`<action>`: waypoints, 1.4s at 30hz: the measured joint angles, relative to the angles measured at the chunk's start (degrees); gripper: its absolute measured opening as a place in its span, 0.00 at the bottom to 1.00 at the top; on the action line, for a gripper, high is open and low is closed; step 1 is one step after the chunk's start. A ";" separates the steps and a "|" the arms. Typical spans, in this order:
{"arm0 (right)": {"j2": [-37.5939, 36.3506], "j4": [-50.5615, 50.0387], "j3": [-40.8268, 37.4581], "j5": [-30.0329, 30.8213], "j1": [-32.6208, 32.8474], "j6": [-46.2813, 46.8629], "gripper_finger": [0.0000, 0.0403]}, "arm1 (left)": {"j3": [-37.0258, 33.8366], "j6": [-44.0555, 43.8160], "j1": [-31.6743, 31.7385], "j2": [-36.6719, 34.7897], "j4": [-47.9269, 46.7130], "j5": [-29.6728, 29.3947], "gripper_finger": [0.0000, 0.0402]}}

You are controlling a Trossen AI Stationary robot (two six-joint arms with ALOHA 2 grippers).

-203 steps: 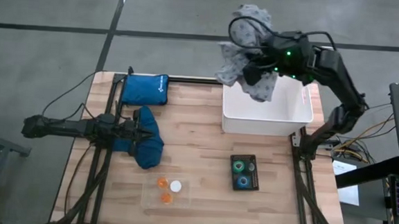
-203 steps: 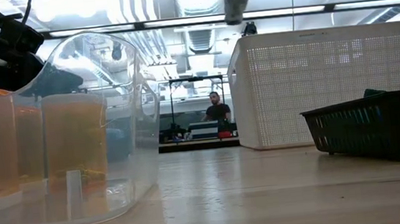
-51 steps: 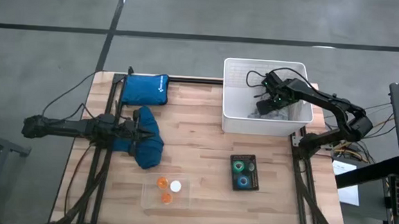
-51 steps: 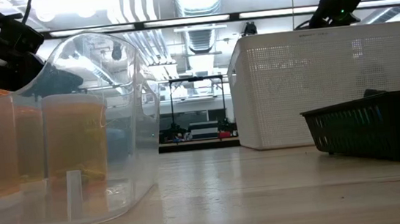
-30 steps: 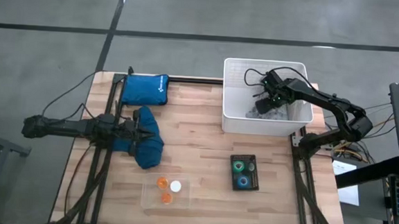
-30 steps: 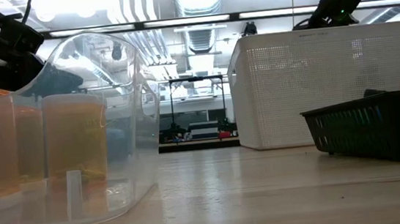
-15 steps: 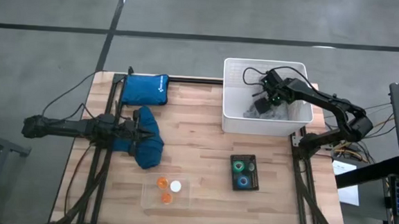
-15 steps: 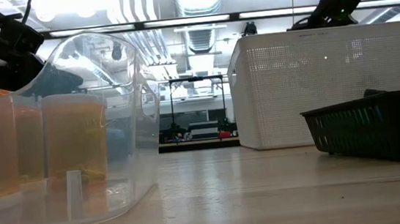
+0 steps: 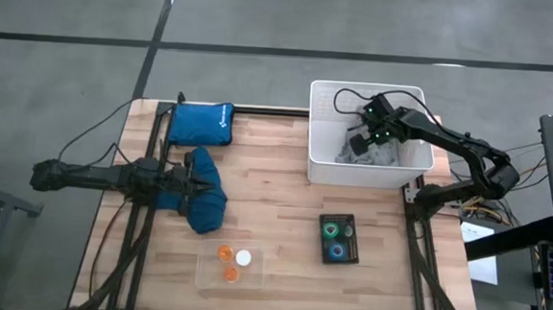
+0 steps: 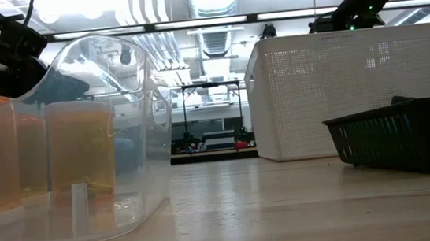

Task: Pick & place medical supplies in basket/bin
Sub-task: Put the gray patient gown into the white bin, then put the blue patient gown into the white bin

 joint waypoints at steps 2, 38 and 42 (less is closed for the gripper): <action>0.00 0.04 0.00 0.00 0.00 0.00 0.95 | 0.01 0.01 -0.02 0.00 0.00 0.00 0.06; -18.63 33.51 -1.36 -0.63 15.53 -13.18 0.95 | 0.00 0.20 0.00 0.00 0.00 0.00 0.06; -17.22 33.62 -1.44 -0.67 18.69 -17.79 0.95 | 0.01 0.20 0.00 0.00 0.00 0.00 0.06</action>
